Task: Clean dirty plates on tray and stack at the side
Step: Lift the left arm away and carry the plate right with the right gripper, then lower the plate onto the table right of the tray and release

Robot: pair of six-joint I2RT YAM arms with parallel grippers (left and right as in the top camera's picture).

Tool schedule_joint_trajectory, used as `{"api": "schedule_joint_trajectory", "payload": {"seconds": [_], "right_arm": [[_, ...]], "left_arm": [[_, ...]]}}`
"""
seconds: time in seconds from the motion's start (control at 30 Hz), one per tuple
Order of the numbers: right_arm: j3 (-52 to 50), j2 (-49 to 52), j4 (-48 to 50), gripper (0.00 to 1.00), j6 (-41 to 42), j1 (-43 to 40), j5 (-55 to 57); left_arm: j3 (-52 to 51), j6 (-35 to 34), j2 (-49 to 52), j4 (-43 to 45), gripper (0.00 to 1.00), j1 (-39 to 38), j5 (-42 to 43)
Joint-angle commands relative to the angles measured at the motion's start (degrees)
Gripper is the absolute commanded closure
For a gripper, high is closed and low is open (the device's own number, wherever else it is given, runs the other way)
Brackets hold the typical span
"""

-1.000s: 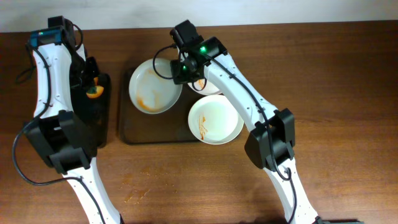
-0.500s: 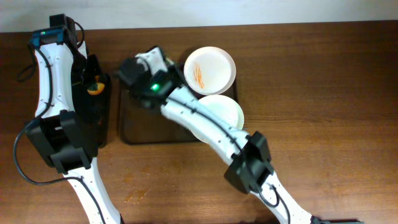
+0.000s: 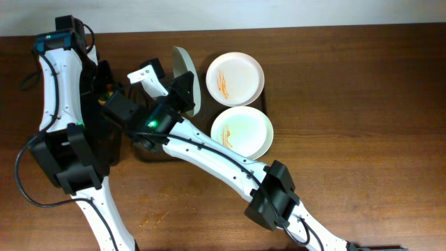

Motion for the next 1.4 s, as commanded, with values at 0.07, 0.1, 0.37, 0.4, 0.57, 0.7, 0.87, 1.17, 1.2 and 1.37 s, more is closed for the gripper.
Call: {"api": "schedule_joint_trajectory", "payload": {"seconds": [0.07,0.1,0.37,0.4,0.57,0.7,0.87,1.17,1.2,1.37], "right_arm": [[1.86,-5.95,-1.75,0.96,0.28,-5.11,-27.34],[1.86,-7.43,-2.1,0.96,0.26,-7.32,-34.1],[1.84,-15.21,-14.49,0.96,0.24,-36.61,-76.46],[1.81,-15.21,-16.22,0.96,0.24,-39.63,-77.55],[0.94,-13.49,-21.94,0.96,-2.36,-57.33,-77.37],[-3.19,-11.87,-22.82,0.96,-5.38,-65.18,-77.35],[-15.85,-11.85,-16.65,0.96,-5.73,-70.16,-77.4],[-20.96,-11.85,-11.43,0.89,-5.75,-67.87,-87.19],[-20.96,-11.93,-11.74,0.86,-6.05,-67.17,-89.53],[-20.85,-12.85,-16.02,0.81,-6.45,-63.78,-97.68]], "left_arm": [[0.52,0.7,-0.44,1.03,1.0,0.02,1.99],[0.52,0.7,-0.44,1.38,1.0,-0.02,2.21],[0.52,0.72,-0.44,3.17,1.0,-3.15,6.16],[0.52,0.72,-0.44,3.28,1.0,-3.8,6.16],[0.52,0.74,-0.44,5.86,1.0,-7.1,5.77],[0.52,0.72,-0.44,7.65,1.0,-7.67,5.79],[0.52,0.72,-0.44,8.63,0.99,-7.69,5.79],[0.52,0.72,-0.44,8.66,1.0,-8.5,5.81],[0.52,0.72,-0.44,8.63,0.99,-8.76,5.79],[0.52,0.72,-0.44,8.63,1.0,-10.14,5.79]]}}
